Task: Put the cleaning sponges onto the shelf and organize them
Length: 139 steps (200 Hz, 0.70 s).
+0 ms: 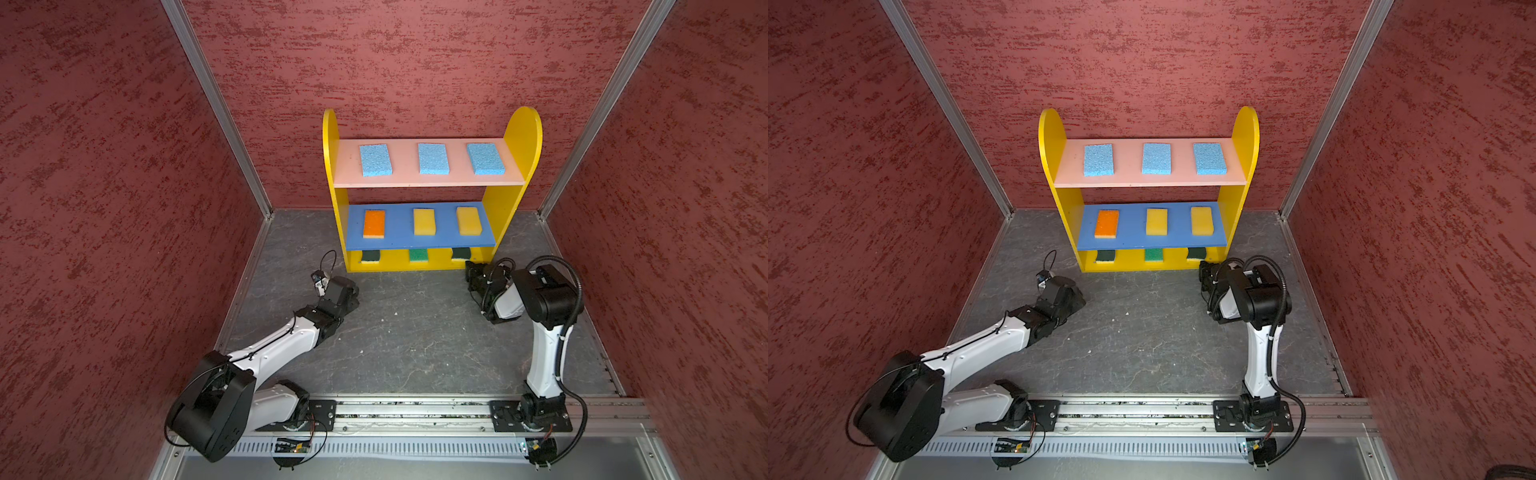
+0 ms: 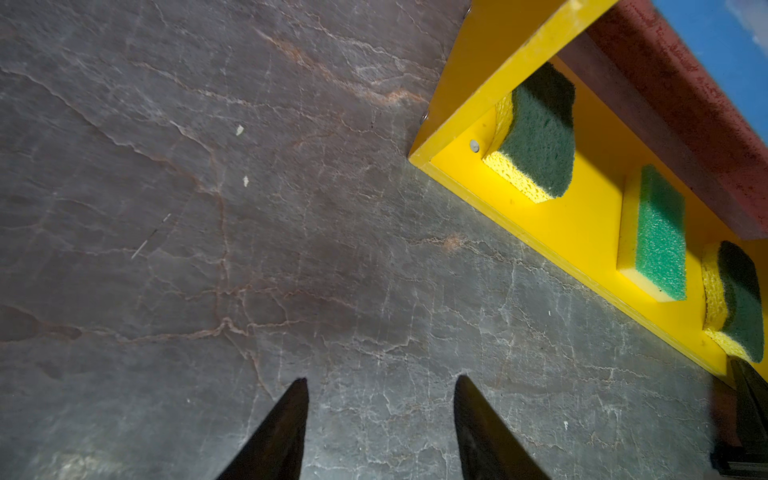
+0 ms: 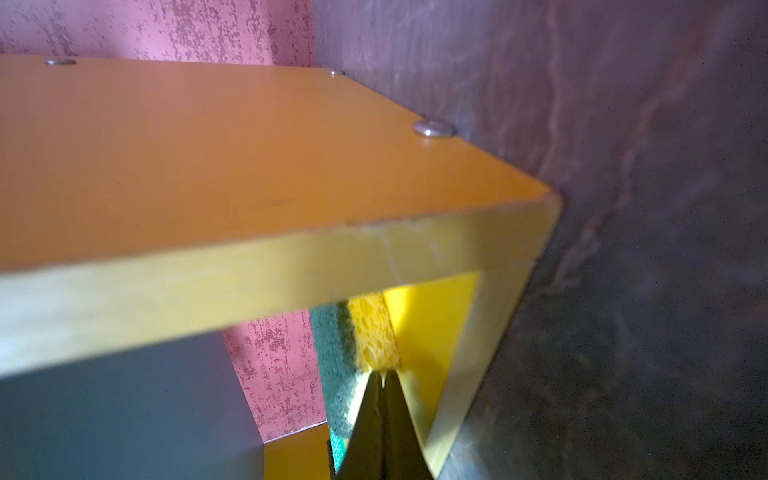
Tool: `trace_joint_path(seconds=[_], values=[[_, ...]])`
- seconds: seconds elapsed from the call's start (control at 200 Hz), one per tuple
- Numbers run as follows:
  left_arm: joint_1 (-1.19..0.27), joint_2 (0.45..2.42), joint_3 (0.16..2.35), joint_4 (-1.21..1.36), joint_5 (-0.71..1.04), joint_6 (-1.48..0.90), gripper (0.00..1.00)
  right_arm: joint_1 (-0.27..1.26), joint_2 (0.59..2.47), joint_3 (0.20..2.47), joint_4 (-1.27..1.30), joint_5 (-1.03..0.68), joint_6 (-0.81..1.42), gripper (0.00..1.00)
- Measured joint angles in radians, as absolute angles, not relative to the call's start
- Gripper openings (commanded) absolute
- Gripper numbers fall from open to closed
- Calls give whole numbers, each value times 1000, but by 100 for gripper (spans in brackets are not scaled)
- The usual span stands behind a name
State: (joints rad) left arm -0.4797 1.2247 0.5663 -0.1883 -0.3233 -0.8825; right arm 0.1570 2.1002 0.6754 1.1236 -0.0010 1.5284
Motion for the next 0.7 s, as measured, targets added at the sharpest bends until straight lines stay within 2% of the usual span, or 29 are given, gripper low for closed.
trace_joint_path(seconds=[0.696], values=[[-494, 1272, 587, -194, -335, -883, 56, 144, 2105, 673, 1139, -22, 1519, 0]])
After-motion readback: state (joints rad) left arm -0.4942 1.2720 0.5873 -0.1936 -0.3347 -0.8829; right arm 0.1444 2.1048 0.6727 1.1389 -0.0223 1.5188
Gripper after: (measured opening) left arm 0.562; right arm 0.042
